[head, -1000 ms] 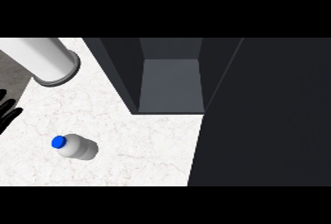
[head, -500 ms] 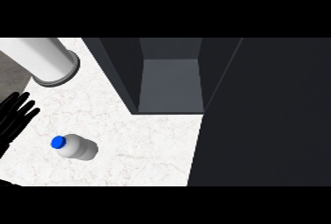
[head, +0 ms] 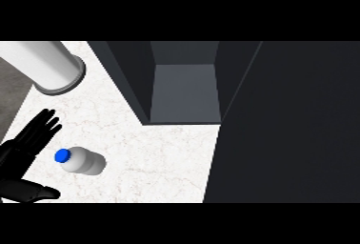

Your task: Pick up the bottled water, place it into the cabinet and close the cabinet

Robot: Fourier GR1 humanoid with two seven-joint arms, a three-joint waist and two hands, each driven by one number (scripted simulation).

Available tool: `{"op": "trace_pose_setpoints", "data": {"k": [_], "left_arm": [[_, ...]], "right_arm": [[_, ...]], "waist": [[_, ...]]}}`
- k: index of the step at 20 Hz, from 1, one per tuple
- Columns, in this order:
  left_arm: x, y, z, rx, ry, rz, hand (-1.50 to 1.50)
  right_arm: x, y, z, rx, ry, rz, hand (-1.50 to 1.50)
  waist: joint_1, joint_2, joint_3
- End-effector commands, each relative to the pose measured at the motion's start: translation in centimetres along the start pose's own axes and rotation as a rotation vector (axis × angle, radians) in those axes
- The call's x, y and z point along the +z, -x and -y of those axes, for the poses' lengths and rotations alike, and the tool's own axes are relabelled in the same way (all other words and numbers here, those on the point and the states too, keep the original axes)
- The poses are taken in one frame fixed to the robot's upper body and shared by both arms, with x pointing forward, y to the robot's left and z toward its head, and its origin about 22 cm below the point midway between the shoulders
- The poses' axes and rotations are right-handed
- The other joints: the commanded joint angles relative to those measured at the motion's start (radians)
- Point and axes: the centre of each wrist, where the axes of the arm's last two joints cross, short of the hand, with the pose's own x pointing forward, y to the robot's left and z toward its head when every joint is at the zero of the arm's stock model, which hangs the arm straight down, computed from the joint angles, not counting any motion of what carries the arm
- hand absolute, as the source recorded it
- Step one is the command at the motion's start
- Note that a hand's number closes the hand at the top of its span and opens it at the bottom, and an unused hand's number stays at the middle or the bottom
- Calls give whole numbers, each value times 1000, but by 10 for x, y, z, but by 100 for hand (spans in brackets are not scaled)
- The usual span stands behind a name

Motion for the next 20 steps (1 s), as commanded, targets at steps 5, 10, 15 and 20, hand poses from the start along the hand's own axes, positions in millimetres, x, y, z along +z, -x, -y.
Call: {"op": "trace_pose_setpoints", "data": {"k": [5,10,15,20], "left_arm": [[-8,55,-15,16,2,-75,-150],[-25,85,-17,19,11,-74,-150],[-15,109,-28,59,14,-66,-150],[-21,128,-22,61,-7,-58,-150]], "right_arm": [[3,-17,0,91,51,57,-150],[10,-17,-12,101,38,44,-150],[3,-25,13,114,54,63,-150],[14,-24,-4,84,63,62,-150]], "waist": [[2,1,0],[-7,0,-1],[1,4,0],[-1,0,0]]}}
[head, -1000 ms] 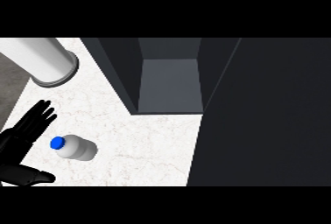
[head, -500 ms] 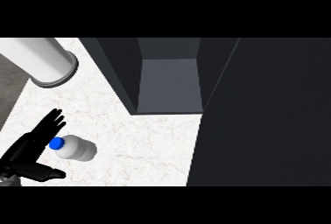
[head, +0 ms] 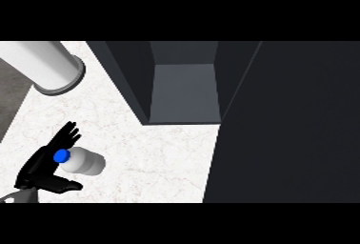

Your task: Pick up the bottled water, place it into the cabinet and close the cabinet

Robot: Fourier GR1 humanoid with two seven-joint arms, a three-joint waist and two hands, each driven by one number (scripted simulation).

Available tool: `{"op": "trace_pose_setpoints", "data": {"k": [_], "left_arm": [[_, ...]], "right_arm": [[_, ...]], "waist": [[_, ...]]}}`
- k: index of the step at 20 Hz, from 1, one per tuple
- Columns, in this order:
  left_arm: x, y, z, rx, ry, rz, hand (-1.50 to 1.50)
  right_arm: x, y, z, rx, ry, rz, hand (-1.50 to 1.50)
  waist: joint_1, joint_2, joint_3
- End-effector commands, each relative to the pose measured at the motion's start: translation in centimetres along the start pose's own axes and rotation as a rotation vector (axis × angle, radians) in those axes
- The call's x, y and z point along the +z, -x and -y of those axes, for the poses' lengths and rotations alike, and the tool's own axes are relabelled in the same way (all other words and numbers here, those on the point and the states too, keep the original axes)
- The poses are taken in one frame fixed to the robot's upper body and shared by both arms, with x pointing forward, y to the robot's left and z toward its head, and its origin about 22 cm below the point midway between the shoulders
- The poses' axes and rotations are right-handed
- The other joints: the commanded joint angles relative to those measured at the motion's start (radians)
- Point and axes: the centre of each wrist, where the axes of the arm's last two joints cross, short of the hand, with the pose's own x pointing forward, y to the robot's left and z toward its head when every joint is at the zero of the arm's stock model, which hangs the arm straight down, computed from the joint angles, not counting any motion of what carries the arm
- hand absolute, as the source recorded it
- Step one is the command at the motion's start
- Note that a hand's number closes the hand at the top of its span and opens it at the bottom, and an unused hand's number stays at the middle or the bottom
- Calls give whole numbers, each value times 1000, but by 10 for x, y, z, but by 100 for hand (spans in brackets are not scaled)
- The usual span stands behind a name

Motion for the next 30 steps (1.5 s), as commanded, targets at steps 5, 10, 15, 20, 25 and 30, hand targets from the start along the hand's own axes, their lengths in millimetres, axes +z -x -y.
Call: {"op": "trace_pose_setpoints", "data": {"k": [5,10,15,20,25,30], "left_arm": [[-14,30,11,25,-26,47,-150],[-27,31,10,50,-68,80,-150],[-29,38,18,79,-41,115,150],[-32,45,33,150,61,93,150],[-48,29,47,-108,136,259,150],[-54,21,59,-169,112,352,150]], "right_arm": [[12,-14,7,82,22,40,-150],[20,-17,3,66,41,46,-150],[5,-21,6,89,40,54,-150],[21,-17,1,63,46,39,-150],[12,-13,1,53,32,43,-150],[25,-25,5,82,35,30,-150]], "waist": [[0,1,0],[-7,1,0],[3,2,0],[-1,-2,1],[1,-5,0],[3,-8,1]]}}
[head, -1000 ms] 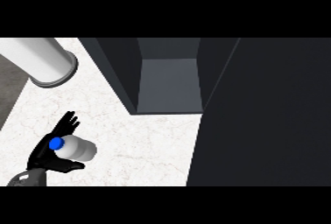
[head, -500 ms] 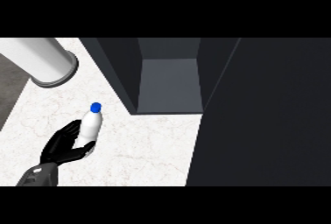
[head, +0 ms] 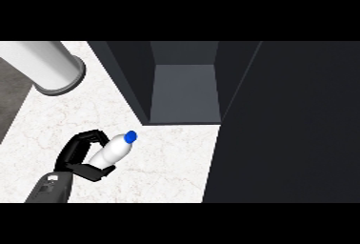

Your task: Pick up the bottled water, place it into the cabinet and close the cabinet

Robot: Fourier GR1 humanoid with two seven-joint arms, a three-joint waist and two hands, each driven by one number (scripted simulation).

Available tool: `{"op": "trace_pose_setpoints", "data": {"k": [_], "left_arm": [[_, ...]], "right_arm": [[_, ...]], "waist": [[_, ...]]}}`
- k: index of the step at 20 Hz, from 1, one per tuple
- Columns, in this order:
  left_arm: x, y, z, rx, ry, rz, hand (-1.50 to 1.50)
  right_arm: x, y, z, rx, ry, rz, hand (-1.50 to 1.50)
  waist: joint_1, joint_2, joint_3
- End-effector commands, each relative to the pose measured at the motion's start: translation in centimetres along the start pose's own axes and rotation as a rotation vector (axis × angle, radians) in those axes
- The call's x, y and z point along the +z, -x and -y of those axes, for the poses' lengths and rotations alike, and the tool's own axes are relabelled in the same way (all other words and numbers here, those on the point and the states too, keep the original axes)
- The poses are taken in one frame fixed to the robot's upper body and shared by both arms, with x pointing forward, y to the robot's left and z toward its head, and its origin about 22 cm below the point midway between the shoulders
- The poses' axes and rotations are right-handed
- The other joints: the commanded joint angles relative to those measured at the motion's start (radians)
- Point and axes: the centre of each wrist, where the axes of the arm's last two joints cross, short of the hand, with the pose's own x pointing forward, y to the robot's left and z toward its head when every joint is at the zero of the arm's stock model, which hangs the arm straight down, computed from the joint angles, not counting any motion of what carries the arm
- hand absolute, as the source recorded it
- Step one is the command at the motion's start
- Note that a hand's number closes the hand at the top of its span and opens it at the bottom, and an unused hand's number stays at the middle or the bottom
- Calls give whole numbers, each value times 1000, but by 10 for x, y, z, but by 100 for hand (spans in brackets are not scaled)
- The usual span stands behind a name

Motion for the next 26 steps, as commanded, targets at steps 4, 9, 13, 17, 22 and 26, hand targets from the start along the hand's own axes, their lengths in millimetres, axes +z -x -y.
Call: {"op": "trace_pose_setpoints", "data": {"k": [4,9,13,17,22,26], "left_arm": [[-27,-3,57,-17,-127,215,150],[-51,-15,98,62,-193,272,150],[-75,-42,128,142,-174,281,150],[-66,-46,149,206,-151,263,150],[-92,-94,163,203,-163,300,150],[-111,-125,186,213,-158,265,150]], "right_arm": [[9,-18,10,44,47,64,-150],[7,-10,-3,34,41,56,-150],[5,-14,8,50,50,40,-150],[16,-14,10,44,28,57,-150],[18,-27,12,49,33,52,-150],[12,-18,4,39,37,49,-150]], "waist": [[3,1,1],[7,1,1],[4,-2,1],[2,-1,2],[5,1,1],[2,1,1]]}}
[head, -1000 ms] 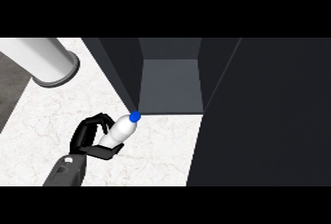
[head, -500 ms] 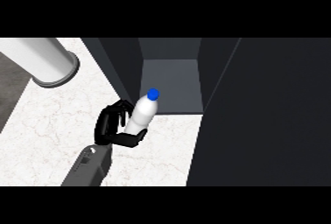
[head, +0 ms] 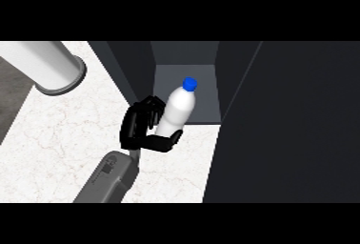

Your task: Pick up the bottled water, place it into the cabinet and close the cabinet

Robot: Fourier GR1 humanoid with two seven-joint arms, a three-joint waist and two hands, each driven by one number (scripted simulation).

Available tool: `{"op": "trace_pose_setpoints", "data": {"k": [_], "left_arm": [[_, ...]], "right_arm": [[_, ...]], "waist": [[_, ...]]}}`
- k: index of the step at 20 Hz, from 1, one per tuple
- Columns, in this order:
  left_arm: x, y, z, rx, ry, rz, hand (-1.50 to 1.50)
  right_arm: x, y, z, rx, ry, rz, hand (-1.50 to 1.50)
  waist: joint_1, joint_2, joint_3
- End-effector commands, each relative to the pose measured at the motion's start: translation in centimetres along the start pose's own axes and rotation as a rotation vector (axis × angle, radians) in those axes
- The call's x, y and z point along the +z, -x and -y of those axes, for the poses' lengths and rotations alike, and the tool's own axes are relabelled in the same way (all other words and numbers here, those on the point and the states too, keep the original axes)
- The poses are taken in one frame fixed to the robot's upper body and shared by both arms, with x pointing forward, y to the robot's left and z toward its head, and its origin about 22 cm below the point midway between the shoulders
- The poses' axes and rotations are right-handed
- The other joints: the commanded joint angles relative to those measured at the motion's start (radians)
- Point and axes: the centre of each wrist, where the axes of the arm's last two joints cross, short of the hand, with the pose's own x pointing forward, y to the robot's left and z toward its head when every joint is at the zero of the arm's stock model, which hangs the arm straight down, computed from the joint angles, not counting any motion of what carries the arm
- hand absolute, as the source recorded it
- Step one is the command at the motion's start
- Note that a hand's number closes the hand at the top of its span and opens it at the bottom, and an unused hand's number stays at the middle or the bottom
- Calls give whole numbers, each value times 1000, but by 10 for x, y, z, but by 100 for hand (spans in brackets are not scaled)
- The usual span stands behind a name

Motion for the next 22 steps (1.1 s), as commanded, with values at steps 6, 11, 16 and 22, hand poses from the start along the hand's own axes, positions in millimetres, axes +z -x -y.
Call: {"op": "trace_pose_setpoints", "data": {"k": [6,11,16,22], "left_arm": [[-28,-26,53,-57,-24,-4,150],[-71,-40,55,-100,-46,-31,150],[-91,-33,61,-100,-122,-84,150],[-98,-23,51,-111,-190,-142,150]], "right_arm": [[28,-24,8,39,10,46,-150],[19,-9,10,28,39,43,-150],[16,-20,15,39,0,50,-150],[19,-5,16,3,44,45,-150]], "waist": [[-16,1,0],[-10,4,0],[-36,11,0],[-24,9,0]]}}
